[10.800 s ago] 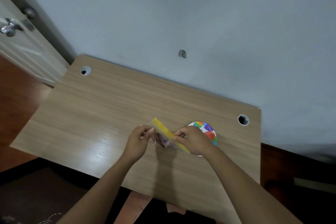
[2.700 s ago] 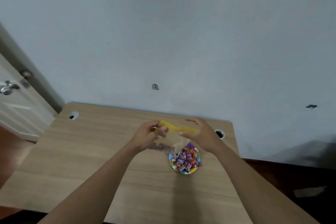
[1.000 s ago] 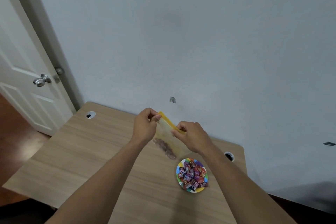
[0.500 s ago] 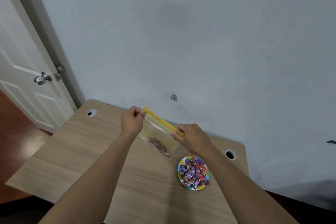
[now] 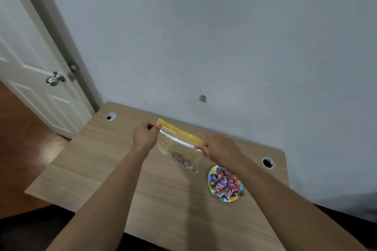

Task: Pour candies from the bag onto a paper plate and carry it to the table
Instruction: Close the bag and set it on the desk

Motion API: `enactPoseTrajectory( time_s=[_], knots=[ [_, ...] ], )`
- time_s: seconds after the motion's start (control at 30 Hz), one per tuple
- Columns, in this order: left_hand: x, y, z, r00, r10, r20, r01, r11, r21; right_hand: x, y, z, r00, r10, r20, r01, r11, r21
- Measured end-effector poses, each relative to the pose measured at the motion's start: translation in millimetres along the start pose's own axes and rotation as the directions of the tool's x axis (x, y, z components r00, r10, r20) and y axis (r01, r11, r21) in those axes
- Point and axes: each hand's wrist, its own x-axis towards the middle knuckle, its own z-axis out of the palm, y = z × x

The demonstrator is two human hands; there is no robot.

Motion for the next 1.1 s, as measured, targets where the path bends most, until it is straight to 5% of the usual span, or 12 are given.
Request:
enactPoseTrajectory(
  time_s=[0.4, 0.7, 0.87, 1.1],
  knots=[
    [-37.4, -99.8, -42.3, 0.983, -0.162, 0.086, 0.149, 0.979, 0.14, -28.1, -25.9, 103.7, 0.963, 0.049, 0.263, -0.09, 0.985, 0.146],
    [-48.5, -148.3, -63.0, 0.919, -0.393, 0.046, 0.394, 0.898, -0.194, -46.6, -14.9, 142.0, 0.911, 0.174, 0.374, -0.345, 0.82, 0.458],
    [-46.4, -145.2, -60.1, 0.901, -0.377, 0.212, 0.396, 0.917, -0.051, -63.6, 14.1, 151.7, 0.882, 0.221, 0.417, -0.427, 0.751, 0.504],
    [-36.5, -152.8, -24.4, 0.935, -0.25, 0.251, 0.16, 0.93, 0.331, -90.9, 74.4, 162.9, 0.825, 0.353, 0.442, -0.556, 0.645, 0.524]
  ],
)
